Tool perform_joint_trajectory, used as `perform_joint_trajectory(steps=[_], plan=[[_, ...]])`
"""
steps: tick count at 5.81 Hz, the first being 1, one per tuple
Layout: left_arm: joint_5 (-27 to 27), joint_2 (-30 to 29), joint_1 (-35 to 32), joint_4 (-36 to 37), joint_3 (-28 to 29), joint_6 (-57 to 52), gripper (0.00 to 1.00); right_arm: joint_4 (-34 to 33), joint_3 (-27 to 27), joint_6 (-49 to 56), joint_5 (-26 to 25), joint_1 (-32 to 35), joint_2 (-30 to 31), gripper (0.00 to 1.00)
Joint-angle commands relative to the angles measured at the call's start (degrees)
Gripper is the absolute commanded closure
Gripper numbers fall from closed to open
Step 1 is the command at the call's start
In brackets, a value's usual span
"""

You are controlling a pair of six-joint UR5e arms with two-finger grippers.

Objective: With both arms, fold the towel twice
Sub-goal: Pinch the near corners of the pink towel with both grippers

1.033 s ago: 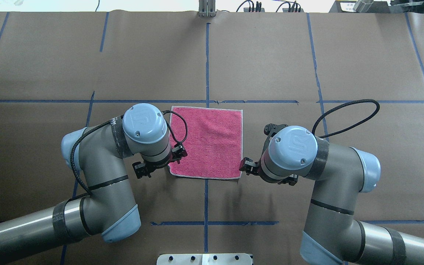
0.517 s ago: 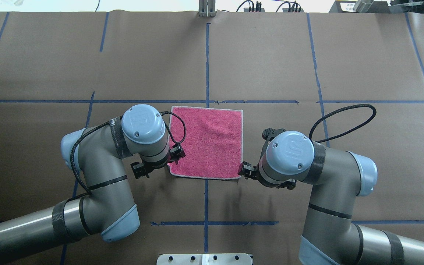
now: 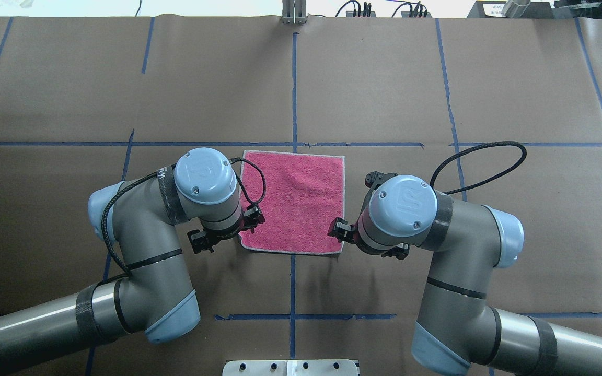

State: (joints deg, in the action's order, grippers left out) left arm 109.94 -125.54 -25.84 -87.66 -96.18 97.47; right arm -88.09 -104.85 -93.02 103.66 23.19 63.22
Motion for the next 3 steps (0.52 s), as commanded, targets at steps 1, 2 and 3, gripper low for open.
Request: perform_joint_trajectory(steps=[1, 2, 3], plan=[[0.0, -0.1, 0.0, -0.1, 0.0, 0.0, 0.0, 6.1, 6.2, -0.8, 0.0, 0.6, -1.4, 0.0], [0.0, 0.0, 0.0, -0.1, 0.1, 0.0, 0.02, 6.1, 6.5, -0.9, 0.0, 0.6, -2.0, 0.0], [0.0, 0.0, 0.0, -0.1, 0.1, -0.1, 0.06, 6.1, 6.2, -1.3, 0.1, 0.6, -2.6, 0.0]])
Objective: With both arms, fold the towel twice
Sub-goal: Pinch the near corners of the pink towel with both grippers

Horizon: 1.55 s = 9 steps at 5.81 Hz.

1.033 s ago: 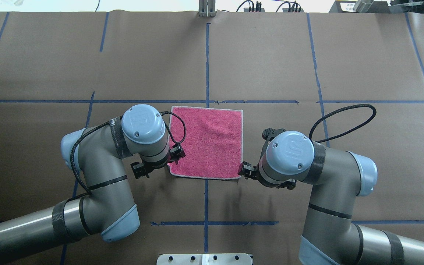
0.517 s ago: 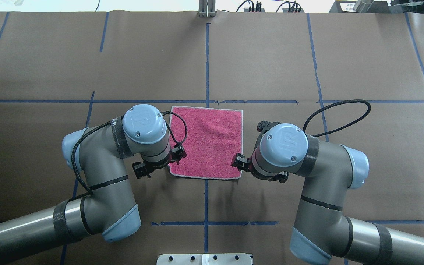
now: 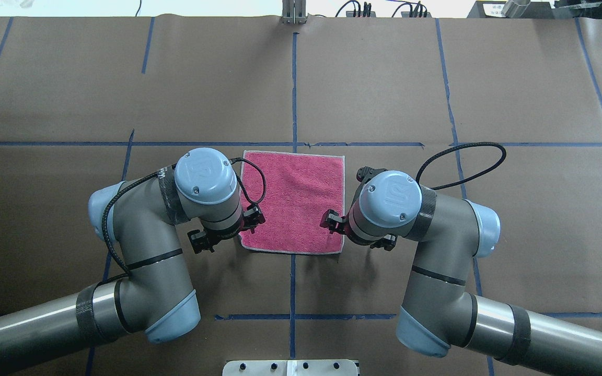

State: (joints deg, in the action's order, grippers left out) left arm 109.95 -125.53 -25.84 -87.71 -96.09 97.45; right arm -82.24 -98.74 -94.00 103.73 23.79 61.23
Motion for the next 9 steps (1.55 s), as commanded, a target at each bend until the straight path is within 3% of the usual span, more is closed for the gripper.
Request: perform_joint_trajectory(steps=[1, 4, 6, 7, 9], plan=[[0.0, 0.0, 0.0, 0.0, 0.1, -0.3, 0.06, 0.2, 0.0, -0.3, 0.2, 0.0, -1.0, 0.0], [0.0, 0.1, 0.1, -0.1, 0.4, -0.4, 0.14, 0.2, 0.0, -0.3, 0.2, 0.0, -0.9, 0.0], [0.0, 0.0, 0.1, -0.2, 0.4, -0.4, 0.33, 0.2, 0.0, -0.3, 0.2, 0.0, -0.9, 0.0], [0.0, 0.0, 0.1, -0.2, 0.4, -0.4, 0.52, 0.2, 0.0, -0.3, 0.2, 0.0, -0.9, 0.0], [0.0, -0.1, 0.2, -0.3, 0.4, -0.3, 0.57, 0.1, 0.0, -0.3, 0.2, 0.0, -1.0, 0.0]])
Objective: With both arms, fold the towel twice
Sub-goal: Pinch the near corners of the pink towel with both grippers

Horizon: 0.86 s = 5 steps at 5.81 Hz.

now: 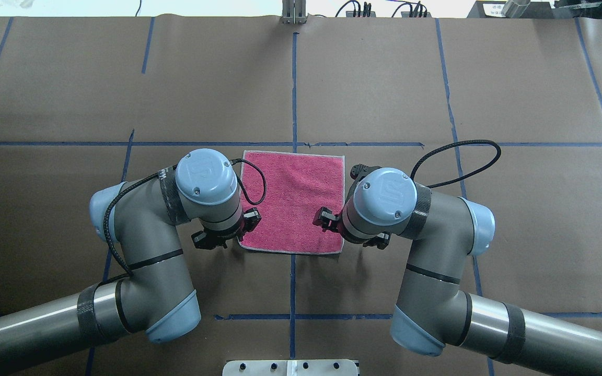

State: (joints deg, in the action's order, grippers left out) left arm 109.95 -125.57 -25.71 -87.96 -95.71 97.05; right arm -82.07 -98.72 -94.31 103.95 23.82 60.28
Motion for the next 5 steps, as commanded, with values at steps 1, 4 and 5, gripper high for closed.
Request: perform_joint_trajectory(steps=[1, 4, 5], plan=[[0.0, -0.1, 0.1, -0.5, 0.1, 0.2, 0.57, 0.0, -0.2, 0.0, 0.0, 0.0, -0.1, 0.0], [0.0, -0.2, 0.3, -2.2, 0.8, 0.2, 0.57, -0.2, -0.9, -0.6, 0.1, 0.0, -0.1, 0.0], [0.0, -0.2, 0.3, -2.3, 0.8, 0.2, 0.61, -0.2, -0.9, -0.7, 0.1, 0.0, -0.1, 0.0]])
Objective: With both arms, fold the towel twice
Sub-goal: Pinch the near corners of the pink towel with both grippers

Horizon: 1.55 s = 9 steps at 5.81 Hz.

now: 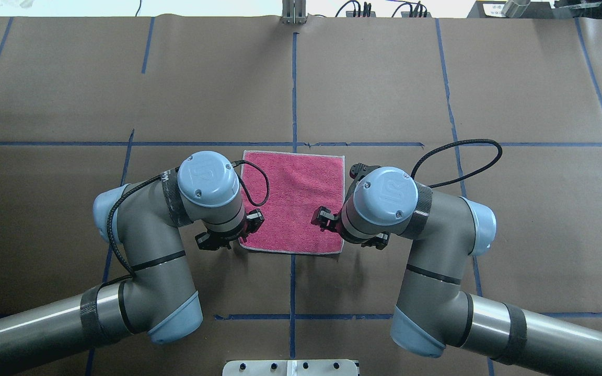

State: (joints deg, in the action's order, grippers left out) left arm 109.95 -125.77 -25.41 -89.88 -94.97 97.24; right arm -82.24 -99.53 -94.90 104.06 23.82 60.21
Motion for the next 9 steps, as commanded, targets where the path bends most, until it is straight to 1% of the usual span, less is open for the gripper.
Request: perform_joint_trajectory(steps=[1, 3, 4, 5, 6, 8, 9], plan=[[0.0, 0.0, 0.1, -0.4, 0.0, 0.1, 0.64, 0.0, 0.0, -0.2, 0.0, 0.0, 0.0, 0.0], [0.0, 0.0, 0.1, -0.4, 0.0, 0.1, 0.75, 0.0, 0.0, -0.2, 0.0, 0.0, 0.1, 0.0], [0.1, -0.1, 0.0, -0.4, 0.0, -0.2, 0.86, 0.0, 0.0, -0.3, 0.0, 0.0, 0.1, 0.0], [0.1, -0.1, 0.1, -0.4, 0.0, -0.2, 0.91, 0.0, 0.0, -0.3, 0.0, 0.0, 0.0, 0.0], [0.1, -0.1, 0.0, -0.4, 0.0, -0.2, 0.93, 0.0, 0.0, -0.3, 0.0, 0.0, 0.1, 0.0], [0.1, -0.1, 0.1, -0.4, 0.0, -0.2, 0.93, 0.1, 0.4, -0.5, 0.0, -0.3, 0.2, 0.0], [0.1, -0.2, 0.1, -0.4, 0.0, -0.2, 0.93, 0.1, 0.4, -3.1, 0.0, -0.8, 0.2, 0.0]])
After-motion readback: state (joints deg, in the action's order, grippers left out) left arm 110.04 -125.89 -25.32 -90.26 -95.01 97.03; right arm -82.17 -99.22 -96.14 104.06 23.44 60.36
